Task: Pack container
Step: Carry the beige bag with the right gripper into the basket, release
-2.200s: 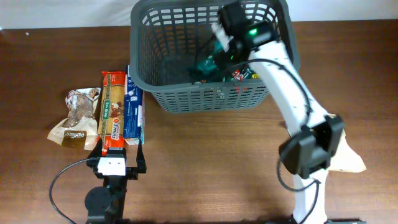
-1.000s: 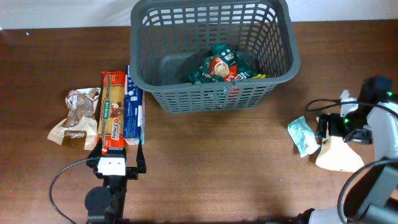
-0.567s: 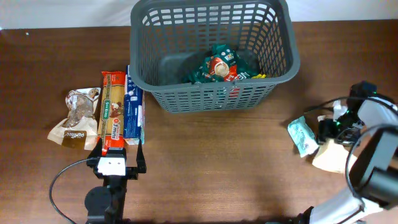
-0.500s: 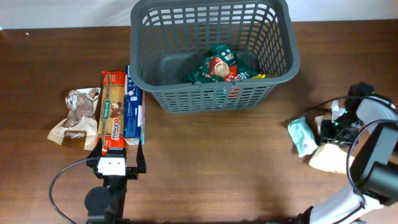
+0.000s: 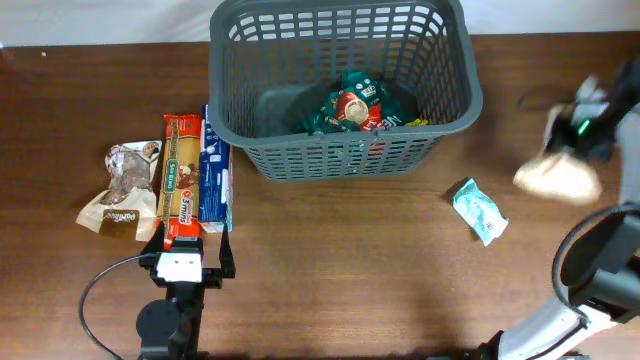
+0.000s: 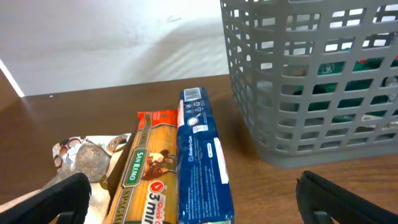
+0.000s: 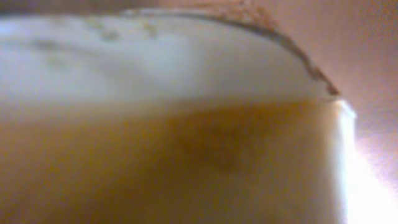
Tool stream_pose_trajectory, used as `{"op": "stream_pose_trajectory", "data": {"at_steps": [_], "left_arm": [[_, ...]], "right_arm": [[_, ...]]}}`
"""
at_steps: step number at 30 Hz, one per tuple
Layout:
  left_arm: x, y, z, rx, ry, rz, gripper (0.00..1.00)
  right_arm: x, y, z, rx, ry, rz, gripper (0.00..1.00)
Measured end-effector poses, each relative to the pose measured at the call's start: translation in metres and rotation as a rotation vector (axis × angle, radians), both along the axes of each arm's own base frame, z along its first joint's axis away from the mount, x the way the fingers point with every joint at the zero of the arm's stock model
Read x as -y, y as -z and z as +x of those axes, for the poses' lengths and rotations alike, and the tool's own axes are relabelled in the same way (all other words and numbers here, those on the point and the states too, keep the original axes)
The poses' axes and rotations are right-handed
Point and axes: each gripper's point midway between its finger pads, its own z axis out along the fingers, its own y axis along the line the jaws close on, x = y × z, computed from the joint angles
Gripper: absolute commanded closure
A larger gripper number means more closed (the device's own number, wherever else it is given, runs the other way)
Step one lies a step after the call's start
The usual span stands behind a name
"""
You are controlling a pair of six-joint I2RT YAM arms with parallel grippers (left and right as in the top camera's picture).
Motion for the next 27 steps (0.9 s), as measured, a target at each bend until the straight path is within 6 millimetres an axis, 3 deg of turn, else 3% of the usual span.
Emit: {"op": "stream_pose_trajectory", "data": {"at_steps": [4, 6, 7, 10, 13, 16, 20, 22, 27], "left_arm": [[0.0, 0.0, 0.0, -0.001, 0.0, 0.0, 0.01], [0.0, 0.0, 0.0, 0.0, 0.0, 0.0, 0.01], [0.0, 0.0, 0.0, 0.0, 0.0, 0.0, 0.01], [0.0, 0.0, 0.0, 0.0, 0.0, 0.0, 0.01], [0.0, 0.0, 0.0, 0.0, 0.0, 0.0, 0.01], [0.0, 0.0, 0.0, 0.0, 0.0, 0.0, 0.01], [0.0, 0.0, 0.0, 0.0, 0.0, 0.0, 0.01], [0.0, 0.0, 0.0, 0.0, 0.0, 0.0, 0.01], [0.0, 0.0, 0.0, 0.0, 0.0, 0.0, 0.01]], "right_arm": [[-0.031, -0.119, 0.025, 0.248, -0.087, -0.052, 0.96], [-0.061, -0.168, 0.028, 0.362, -0.163, -0.084, 0.96], [-0.085, -0.195, 0.029, 0.436, -0.223, -0.099, 0.96], [-0.159, -0.247, 0.024, 0.598, -0.429, -0.131, 0.96], [-0.236, -0.269, 0.012, 0.702, -0.696, -0.159, 0.96], [-0.299, -0.266, 0.007, 0.755, -0.938, -0.211, 0.96], [-0.341, -0.237, 0.031, 0.752, -1.066, -0.271, 0.96], [-0.359, -0.181, 0.058, 0.643, -1.116, -0.264, 0.96], [-0.375, -0.059, 0.099, 0.4, -1.146, -0.216, 0.96]]}}
